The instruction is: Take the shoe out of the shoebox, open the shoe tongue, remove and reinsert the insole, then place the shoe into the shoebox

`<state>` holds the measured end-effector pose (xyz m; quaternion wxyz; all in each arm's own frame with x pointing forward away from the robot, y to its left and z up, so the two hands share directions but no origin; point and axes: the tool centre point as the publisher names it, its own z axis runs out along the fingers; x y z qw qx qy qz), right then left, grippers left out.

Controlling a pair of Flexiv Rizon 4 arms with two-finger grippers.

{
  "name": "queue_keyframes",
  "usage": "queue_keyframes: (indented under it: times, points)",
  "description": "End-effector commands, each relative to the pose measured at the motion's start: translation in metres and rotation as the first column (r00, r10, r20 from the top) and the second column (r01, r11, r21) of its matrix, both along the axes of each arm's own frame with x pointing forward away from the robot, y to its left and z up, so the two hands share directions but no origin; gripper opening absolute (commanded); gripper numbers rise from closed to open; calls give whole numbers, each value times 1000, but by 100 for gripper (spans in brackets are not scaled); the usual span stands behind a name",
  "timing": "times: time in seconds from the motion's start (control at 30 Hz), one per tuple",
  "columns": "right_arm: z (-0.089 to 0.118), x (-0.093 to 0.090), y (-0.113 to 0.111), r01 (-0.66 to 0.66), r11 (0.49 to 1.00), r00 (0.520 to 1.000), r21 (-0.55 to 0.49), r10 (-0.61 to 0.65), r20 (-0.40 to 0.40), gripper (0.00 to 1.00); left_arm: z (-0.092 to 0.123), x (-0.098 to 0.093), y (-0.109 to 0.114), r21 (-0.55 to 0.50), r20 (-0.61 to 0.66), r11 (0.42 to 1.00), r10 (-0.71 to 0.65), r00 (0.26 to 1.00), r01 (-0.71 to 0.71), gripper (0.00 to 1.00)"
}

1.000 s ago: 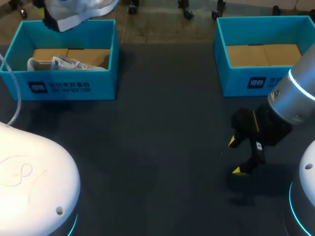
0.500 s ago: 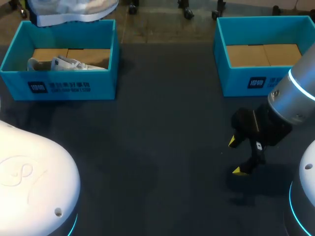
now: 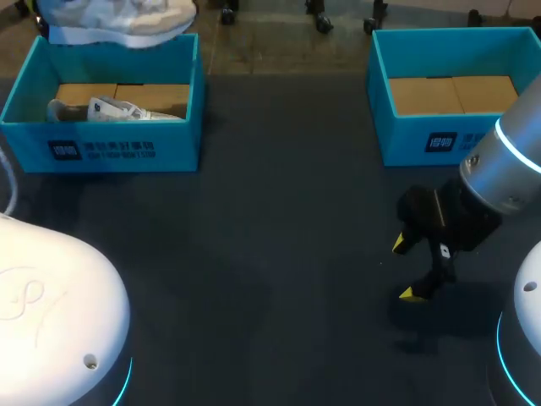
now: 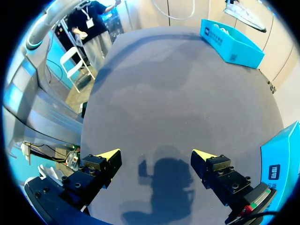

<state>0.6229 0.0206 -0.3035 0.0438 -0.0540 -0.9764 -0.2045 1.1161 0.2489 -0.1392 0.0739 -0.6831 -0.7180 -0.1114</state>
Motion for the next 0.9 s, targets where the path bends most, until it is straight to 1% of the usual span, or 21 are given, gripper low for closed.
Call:
queue_keyframes:
  times: [0.03, 0.23, 0.43, 0.6, 0.9]
  points:
    - [-1, -1, 0, 0, 1000, 1000, -2, 0, 1, 100, -16, -8, 6, 3, 21, 1000, -11, 1000, 11, 0]
    - [-1, -1, 0, 0, 1000, 1000, -2, 0, 1, 100, -37, -10, 18, 13, 17, 999, -30, 999, 29, 0]
    - [-1, -1, 0, 0, 1000, 1000, -2, 0, 1, 100, -54, -7, 33, 4, 1, 999, -38, 999, 38, 0]
    - [-1, -1, 0, 0, 1000, 1000, -2, 0, 1, 100, -67, -1, 42, 15, -27, 999, -41, 999, 41, 0]
    - [-1, -1, 0, 0, 1000, 1000, -2, 0, 1, 100, -67, -1, 42, 16, -28, 999, -44, 999, 45, 0]
